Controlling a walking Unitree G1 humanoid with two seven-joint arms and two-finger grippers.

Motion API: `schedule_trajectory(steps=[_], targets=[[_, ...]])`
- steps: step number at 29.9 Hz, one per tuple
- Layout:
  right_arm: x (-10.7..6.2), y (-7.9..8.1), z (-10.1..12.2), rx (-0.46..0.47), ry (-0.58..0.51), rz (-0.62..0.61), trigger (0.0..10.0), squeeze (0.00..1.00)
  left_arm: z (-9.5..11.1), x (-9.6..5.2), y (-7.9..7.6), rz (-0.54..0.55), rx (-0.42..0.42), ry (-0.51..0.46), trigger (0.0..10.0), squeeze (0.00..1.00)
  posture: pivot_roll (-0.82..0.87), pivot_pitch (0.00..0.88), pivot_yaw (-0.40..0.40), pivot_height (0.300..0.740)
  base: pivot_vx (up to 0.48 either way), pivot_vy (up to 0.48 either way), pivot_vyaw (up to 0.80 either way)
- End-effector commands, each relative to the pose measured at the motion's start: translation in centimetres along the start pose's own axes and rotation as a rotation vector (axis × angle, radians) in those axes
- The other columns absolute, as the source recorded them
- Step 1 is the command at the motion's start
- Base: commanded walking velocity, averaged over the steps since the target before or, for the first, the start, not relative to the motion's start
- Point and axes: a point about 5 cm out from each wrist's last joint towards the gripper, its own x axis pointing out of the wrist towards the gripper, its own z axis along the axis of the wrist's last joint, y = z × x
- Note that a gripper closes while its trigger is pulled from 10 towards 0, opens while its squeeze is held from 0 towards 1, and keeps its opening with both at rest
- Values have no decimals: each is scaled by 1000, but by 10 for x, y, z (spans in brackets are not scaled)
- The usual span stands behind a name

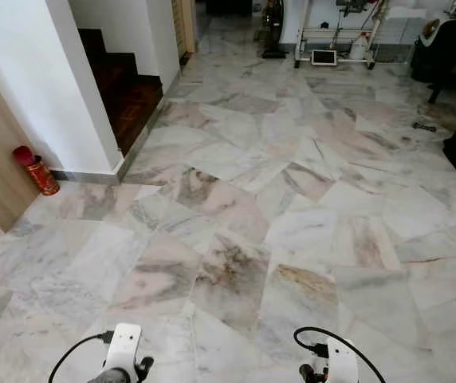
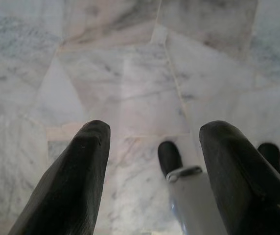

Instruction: Move the pillow to the sofa from floor

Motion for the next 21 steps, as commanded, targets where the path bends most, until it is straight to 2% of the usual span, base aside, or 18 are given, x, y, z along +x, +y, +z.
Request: schedule_trajectory(steps=[1,5,10,13,21], targets=[[1,-4,5,27,-2,-13,10000,0,-4,0,-4,-10,-6,19,10000,0,-40,13,28,740,0,0,0],[1,-7,8,61,-3,-35,10000,0,-12,-2,-7,-22,17,46,10000,0,-19,18,24,740,0,0,0],[1,-15,19,29,-25,-38,10000,0,-18,-3,-4,2,-30,58,10000,0,-1,23,2,740,0,0,0],[1,-23,25,109,-41,-75,10000,0,-19,-3,-6,12,-55,64,10000,0,-8,24,-4,740,0,0,0],[2,-16,31,48,-42,-28,10000,0,-16,-2,-12,-2,-66,62,10000,0,-32,0,3,740,0,0,544]])
